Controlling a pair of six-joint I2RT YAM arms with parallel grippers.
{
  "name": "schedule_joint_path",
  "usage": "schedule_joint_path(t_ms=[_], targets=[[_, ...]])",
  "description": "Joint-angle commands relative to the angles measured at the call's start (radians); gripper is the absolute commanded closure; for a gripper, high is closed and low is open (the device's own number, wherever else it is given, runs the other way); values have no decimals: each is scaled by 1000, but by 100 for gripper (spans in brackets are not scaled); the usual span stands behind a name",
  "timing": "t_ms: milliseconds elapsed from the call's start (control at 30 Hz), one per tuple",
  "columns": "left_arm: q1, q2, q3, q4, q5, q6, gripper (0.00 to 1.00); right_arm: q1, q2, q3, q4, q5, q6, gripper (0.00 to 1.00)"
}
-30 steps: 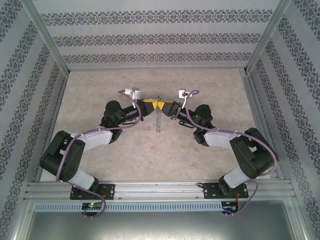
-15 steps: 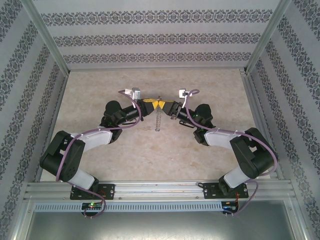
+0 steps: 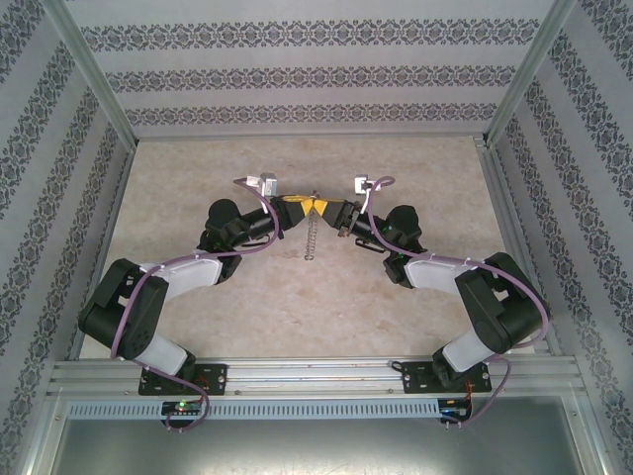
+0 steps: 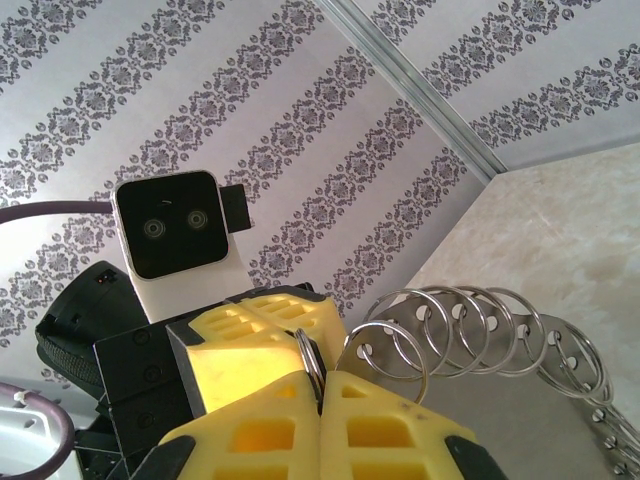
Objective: Put the keys on the keyring
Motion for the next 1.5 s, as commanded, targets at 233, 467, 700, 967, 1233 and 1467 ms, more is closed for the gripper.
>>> schedule_joint_path(t_ms=[233,467,700,967,1233,1467], targets=[[-18,-75,13,-12,-1,79,82,-35,-72,54,-127,-81,-110,100],[5,-179,41,-257,-32,215,68,-58,-182,133,-556,-136,-379,100],[15,-241,96,-485,-51,356,60,-64,-242,243,-932,-142,-628,100],[36,-212,191,-714,70,468,56,-90,-227,354,-1205,-222,-829,100],[40,-158,274,-876,209,543,55,-127,-190,444,-1374,-319,-940,100],[39,-102,324,-916,301,537,58,-131,-169,467,-1391,-380,-944,100]])
